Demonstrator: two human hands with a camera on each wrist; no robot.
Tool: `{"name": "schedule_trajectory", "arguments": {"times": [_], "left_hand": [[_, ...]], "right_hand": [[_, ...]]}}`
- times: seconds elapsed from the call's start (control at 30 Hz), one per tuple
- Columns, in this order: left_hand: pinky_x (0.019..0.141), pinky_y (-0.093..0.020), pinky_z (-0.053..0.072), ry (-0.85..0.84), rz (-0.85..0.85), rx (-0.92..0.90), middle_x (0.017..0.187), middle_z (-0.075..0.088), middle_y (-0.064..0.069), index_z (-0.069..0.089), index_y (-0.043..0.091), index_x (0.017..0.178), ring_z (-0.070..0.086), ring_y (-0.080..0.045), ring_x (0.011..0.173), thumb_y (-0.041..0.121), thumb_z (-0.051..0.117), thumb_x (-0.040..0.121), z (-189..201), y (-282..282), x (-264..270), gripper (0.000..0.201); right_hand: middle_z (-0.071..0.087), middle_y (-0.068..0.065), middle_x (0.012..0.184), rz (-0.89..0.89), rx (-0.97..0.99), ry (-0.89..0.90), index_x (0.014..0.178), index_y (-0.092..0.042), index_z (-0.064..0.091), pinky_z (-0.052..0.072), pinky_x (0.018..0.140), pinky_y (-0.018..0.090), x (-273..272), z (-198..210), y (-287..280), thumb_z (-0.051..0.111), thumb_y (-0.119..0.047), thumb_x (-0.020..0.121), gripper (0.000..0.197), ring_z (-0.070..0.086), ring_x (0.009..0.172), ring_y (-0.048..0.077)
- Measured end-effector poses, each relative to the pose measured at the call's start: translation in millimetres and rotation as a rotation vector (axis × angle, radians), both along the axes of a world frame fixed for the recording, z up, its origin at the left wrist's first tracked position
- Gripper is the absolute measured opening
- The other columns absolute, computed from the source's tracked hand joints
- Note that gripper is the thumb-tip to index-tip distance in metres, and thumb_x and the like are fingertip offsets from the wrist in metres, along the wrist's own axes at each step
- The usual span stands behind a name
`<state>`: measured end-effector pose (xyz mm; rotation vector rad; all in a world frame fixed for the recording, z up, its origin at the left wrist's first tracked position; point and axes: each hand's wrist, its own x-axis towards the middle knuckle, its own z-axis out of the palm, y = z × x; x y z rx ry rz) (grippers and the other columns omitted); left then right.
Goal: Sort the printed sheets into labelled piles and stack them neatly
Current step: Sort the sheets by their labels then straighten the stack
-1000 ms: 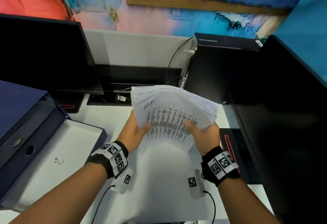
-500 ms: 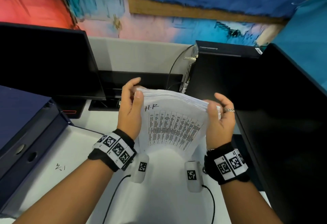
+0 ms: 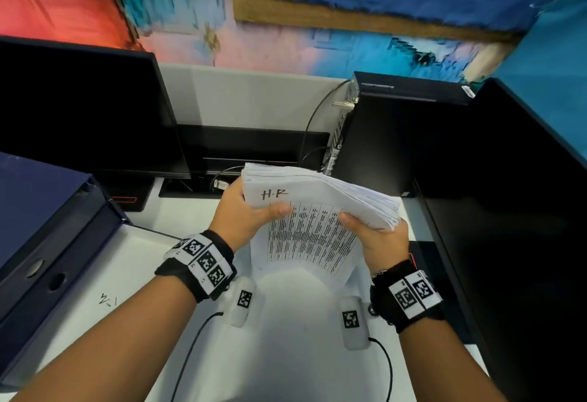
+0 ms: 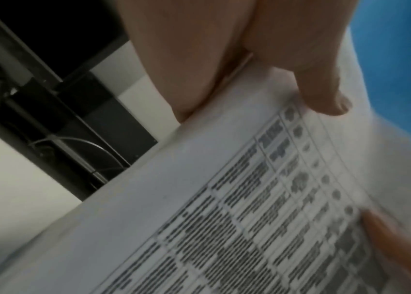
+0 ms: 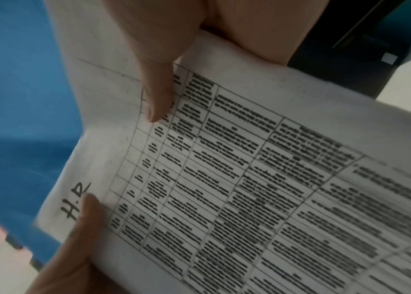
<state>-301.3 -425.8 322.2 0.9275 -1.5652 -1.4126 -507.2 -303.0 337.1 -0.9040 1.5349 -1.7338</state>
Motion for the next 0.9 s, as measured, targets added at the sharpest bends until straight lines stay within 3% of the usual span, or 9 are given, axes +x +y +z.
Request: {"name": "schedule_trajectory", "arguments": {"times": [0.23, 0.4, 0.5, 0.57, 0.63, 0.7, 0.77, 0.83, 0.9], "left_hand": [[0.090, -0.041, 0.059, -0.021, 0.012, 0.033, 0.112, 0.074, -0.005, 0.064, 0.009, 0.123, 0.071, -0.017, 0.105, 0.014, 0.085, 0.070, -7, 3, -3, 0.057], [0.092, -0.037, 0.058, -0.152, 0.018, -0.016, 0.105, 0.074, 0.011, 0.066, 0.027, 0.115, 0.069, -0.001, 0.102, 0.020, 0.078, 0.081, -7, 15, -13, 0.037], [0.091, -0.044, 0.058, -0.086, 0.089, 0.000, 0.109, 0.072, 0.004, 0.063, 0.024, 0.117, 0.070, -0.009, 0.103, 0.018, 0.087, 0.071, 5, 10, -1, 0.052], [0.095, -0.042, 0.054, -0.088, 0.162, -0.154, 0.116, 0.064, 0.006, 0.051, 0.032, 0.120, 0.064, -0.014, 0.109, 0.022, 0.091, 0.064, 25, 6, 7, 0.070], [0.106, -0.040, 0.042, -0.399, 0.144, -0.503, 0.127, 0.056, 0.010, 0.041, 0.040, 0.131, 0.052, -0.016, 0.122, 0.038, 0.090, 0.062, 54, 7, 9, 0.085], [0.109, -0.045, 0.034, -0.836, 0.069, -0.826, 0.128, 0.057, 0.013, 0.047, 0.041, 0.130, 0.050, -0.017, 0.125, 0.056, 0.077, 0.069, 81, 13, 3, 0.070], [0.092, -0.043, 0.046, -0.928, -0.011, -0.928, 0.098, 0.067, 0.009, 0.059, 0.033, 0.106, 0.064, -0.022, 0.099, 0.054, 0.058, 0.082, 94, 14, -3, 0.032], [0.064, -0.038, 0.051, -0.755, -0.002, -0.799, 0.067, 0.060, 0.005, 0.053, 0.025, 0.085, 0.061, -0.027, 0.067, 0.047, 0.054, 0.090, 93, 8, 2, 0.022], [0.062, -0.041, 0.052, -0.569, 0.076, -0.662, 0.064, 0.060, 0.004, 0.052, 0.023, 0.081, 0.058, -0.027, 0.063, 0.040, 0.062, 0.088, 83, -5, 17, 0.021]], "right_hand": [[0.077, 0.006, 0.095, -0.007, 0.044, -0.148, 0.103, -0.010, 0.071, 0.060, 0.070, 0.030, 2, -6, 1, 0.076, 0.010, 0.072, 0.037, 0.074, 0.089, 0.021], [0.077, 0.000, 0.096, -0.046, 0.105, -0.130, 0.109, -0.010, 0.070, 0.061, 0.074, 0.030, 7, -16, -1, 0.079, 0.000, 0.074, 0.037, 0.074, 0.089, 0.015], [0.077, -0.001, 0.097, -0.033, 0.094, 0.002, 0.107, -0.012, 0.071, 0.060, 0.077, 0.027, 0, -11, -3, 0.080, -0.001, 0.073, 0.037, 0.073, 0.092, 0.012], [0.076, -0.007, 0.096, 0.002, 0.110, 0.112, 0.103, -0.018, 0.072, 0.059, 0.078, 0.023, -5, -7, -4, 0.081, -0.003, 0.073, 0.035, 0.072, 0.091, 0.006], [0.075, -0.013, 0.090, 0.021, 0.152, 0.199, 0.096, -0.026, 0.072, 0.060, 0.076, 0.024, -4, -2, -10, 0.082, -0.008, 0.073, 0.031, 0.072, 0.086, 0.002], [0.074, -0.010, 0.090, 0.045, 0.182, 0.370, 0.097, -0.022, 0.074, 0.061, 0.077, 0.035, -2, 7, -18, 0.083, -0.014, 0.074, 0.025, 0.072, 0.085, 0.008], [0.074, -0.005, 0.093, 0.066, 0.161, 0.470, 0.098, -0.018, 0.075, 0.060, 0.079, 0.043, 3, 17, -27, 0.082, -0.014, 0.076, 0.023, 0.072, 0.087, 0.012], [0.068, -0.003, 0.109, -0.031, 0.131, 0.542, 0.101, -0.020, 0.071, 0.056, 0.089, 0.041, 6, 24, -29, 0.082, -0.016, 0.076, 0.028, 0.066, 0.097, 0.011], [0.048, 0.001, 0.137, -0.333, 0.093, 0.727, 0.125, -0.021, 0.058, 0.040, 0.109, 0.035, 0, 19, -24, 0.086, -0.022, 0.068, 0.064, 0.047, 0.125, 0.012]]}}
